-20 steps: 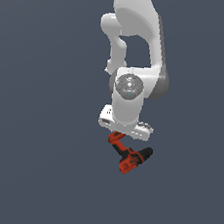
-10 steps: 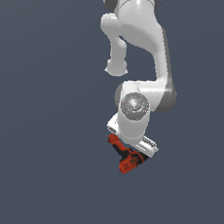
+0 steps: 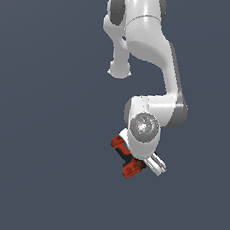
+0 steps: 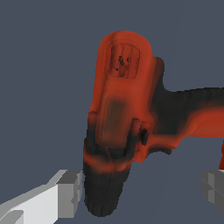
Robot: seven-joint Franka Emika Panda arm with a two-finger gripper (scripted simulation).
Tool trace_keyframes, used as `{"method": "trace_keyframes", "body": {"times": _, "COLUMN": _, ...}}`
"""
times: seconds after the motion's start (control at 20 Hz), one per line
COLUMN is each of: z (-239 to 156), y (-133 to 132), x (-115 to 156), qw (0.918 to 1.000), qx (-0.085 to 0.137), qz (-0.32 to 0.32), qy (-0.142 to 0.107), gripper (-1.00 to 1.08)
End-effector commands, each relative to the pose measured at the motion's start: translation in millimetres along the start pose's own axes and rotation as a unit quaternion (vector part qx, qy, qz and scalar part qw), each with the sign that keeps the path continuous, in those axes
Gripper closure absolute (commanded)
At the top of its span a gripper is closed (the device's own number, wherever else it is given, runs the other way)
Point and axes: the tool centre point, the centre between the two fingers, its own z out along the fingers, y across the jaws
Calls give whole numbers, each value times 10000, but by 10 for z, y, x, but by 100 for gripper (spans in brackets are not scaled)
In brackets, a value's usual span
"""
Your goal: Pick up the object and move it to a goal position.
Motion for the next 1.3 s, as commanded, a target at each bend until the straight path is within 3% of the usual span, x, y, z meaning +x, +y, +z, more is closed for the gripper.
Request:
{"method": "trace_keyframes", "body": {"times": 0.0, "z": 62, "y": -78, "x": -18, "qw": 9996, "qx": 16, "qz": 265, "qy": -74, "gripper": -100}}
{"method": "trace_keyframes", "body": {"times": 0.5, "z": 209, "y": -244, "x": -73, "qw": 9962, "qx": 32, "qz": 837, "qy": -244, "gripper": -100}}
{"method": "trace_keyframes", "body": {"times": 1.25, "z": 517, "y": -257, "x": -100, "qw": 9957, "qx": 31, "qz": 887, "qy": -258, "gripper": -100}}
